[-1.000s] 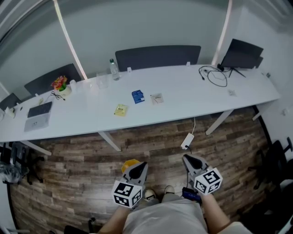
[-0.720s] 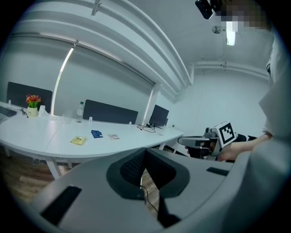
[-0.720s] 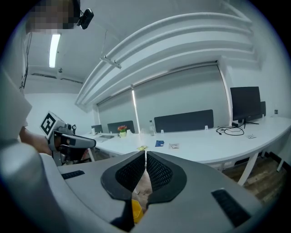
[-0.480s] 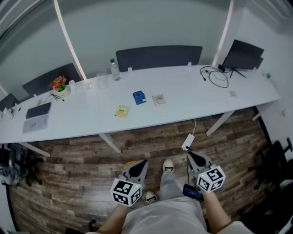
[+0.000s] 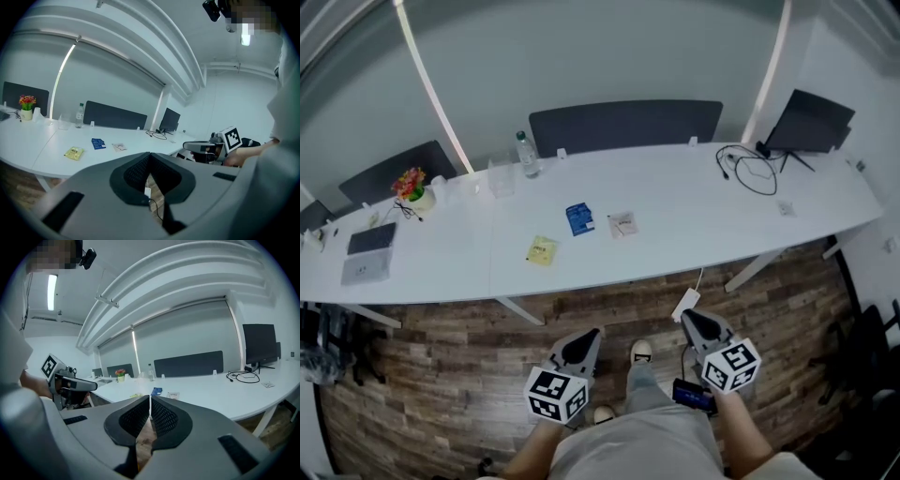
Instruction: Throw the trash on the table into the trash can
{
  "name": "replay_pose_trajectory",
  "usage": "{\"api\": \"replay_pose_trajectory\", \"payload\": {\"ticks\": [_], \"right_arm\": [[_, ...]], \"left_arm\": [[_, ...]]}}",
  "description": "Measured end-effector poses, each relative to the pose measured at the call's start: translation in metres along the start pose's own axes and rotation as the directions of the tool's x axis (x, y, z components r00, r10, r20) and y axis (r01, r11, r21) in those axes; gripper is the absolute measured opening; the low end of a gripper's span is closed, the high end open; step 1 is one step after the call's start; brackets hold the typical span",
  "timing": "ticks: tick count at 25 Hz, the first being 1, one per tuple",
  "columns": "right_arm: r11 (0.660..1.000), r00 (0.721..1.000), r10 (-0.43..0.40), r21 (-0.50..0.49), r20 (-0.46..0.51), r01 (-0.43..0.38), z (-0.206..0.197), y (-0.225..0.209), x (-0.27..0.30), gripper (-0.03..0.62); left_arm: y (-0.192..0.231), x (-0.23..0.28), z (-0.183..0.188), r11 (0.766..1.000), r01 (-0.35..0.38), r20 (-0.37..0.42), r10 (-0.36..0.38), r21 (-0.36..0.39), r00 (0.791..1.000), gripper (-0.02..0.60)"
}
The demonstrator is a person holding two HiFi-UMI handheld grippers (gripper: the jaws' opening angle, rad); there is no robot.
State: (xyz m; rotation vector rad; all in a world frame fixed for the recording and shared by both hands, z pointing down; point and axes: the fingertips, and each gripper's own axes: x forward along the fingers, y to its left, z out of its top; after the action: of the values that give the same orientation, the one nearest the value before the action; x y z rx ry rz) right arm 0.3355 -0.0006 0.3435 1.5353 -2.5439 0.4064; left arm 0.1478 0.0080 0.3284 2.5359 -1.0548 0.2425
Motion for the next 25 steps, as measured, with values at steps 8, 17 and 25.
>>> {"api": "replay_pose_trajectory", "payload": {"ticks": [8,17,25], "right_arm": [[0.995,0.997,0.080,-0.053,-0.009,-0.080,0.043,-0.073,0.067,0.032],[0.969,0.974,0.225,-0.098,-0.039,-0.228,0.064,-0.120,0.128,0.032],[0.951,0.956,0.289,-0.101,-0.059,-0.294,0.072,-0.129,0.162,0.032]], "left_arm": [[0.028,0.085,0.049,0.998,-0.058,0.034,0.059,-0.013,0.998,0.000],[0.051,0.150,0.080,0.987,-0.157,0.045,0.157,-0.015,0.986,0.000],[0.070,0.174,0.093,0.981,-0.193,0.041,0.194,-0.030,0.980,0.000]]}}
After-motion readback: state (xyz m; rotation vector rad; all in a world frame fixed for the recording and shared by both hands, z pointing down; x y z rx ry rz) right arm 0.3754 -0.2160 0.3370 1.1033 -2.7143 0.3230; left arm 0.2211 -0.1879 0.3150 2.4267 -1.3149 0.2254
